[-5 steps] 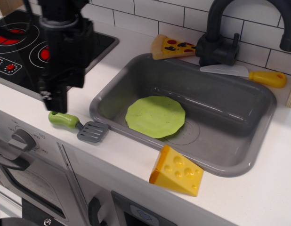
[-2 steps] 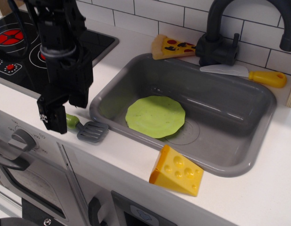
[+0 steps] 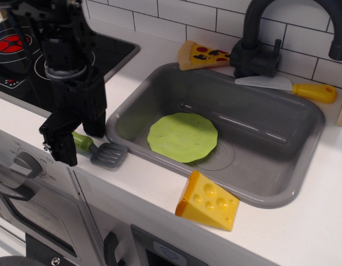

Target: Put spatula on plate sink

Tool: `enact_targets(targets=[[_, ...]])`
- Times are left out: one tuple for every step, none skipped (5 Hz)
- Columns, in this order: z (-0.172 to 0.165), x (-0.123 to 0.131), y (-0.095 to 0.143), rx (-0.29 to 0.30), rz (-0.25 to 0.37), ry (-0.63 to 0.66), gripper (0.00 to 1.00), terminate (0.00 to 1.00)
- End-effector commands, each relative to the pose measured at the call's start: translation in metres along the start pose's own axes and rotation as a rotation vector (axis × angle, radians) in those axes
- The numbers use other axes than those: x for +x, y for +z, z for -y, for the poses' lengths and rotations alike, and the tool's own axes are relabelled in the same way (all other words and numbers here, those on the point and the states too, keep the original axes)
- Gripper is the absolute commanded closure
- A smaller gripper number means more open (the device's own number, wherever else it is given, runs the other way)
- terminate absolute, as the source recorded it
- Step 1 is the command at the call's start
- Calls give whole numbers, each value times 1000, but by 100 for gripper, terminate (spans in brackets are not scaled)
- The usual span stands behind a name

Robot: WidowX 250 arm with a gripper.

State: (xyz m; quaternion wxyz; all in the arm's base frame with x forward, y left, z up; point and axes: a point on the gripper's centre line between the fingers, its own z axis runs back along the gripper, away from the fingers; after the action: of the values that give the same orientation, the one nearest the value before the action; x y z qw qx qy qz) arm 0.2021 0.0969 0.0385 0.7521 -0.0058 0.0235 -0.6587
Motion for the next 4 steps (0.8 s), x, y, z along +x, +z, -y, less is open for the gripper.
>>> enact_targets(targets=[[-9,3,1,66,12,27,100,0],[-15,8,10,114,50,74,100,0],[-25,14,34,146,53,142,100,0],[-37,31,55,139,81,278,100,0]])
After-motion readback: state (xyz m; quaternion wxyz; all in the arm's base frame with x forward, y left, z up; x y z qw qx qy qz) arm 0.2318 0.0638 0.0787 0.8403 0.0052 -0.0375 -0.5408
